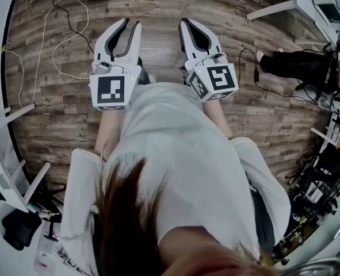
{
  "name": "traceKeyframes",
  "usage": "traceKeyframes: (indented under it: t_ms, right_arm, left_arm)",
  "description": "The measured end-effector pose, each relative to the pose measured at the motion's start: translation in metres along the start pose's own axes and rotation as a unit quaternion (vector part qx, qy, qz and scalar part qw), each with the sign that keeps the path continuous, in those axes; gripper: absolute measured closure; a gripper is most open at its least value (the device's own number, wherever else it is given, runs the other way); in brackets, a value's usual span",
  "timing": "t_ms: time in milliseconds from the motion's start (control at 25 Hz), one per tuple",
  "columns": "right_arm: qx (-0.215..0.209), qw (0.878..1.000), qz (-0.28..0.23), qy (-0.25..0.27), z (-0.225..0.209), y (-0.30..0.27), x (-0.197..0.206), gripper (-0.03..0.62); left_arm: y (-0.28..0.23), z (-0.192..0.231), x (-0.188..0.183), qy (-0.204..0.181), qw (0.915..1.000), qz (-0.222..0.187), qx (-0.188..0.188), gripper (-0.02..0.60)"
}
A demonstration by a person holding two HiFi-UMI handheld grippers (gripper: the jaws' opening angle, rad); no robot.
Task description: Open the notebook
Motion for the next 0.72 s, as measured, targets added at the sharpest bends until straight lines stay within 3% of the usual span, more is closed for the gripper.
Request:
traceKeyframes:
  t_ms: [240, 720]
  right_arm:
    - [0.027, 1.000, 0.005, -0.011, -0.009, -0.031, -0.011, 0.591]
    - [0.068, 0.997, 0.013, -0.019, -0.034, -0.129, -0.044, 0.591]
  left_arm:
    - [-0.033, 0.033, -0.005, 0.014, 0.9997, 0.000, 0.020, 0.492]
    - [-0.115, 0.124, -0.024, 0.002, 0.9989, 0.007, 0.047, 0.500]
Point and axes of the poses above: the fingertips, and each gripper's own axes: y backward along the fingers, z to its left, x out of its underside, the point moved 5 cm from there along y, backward along the fingers, and after that the axes turned 12 degrees about z, right-handed, at the moved point
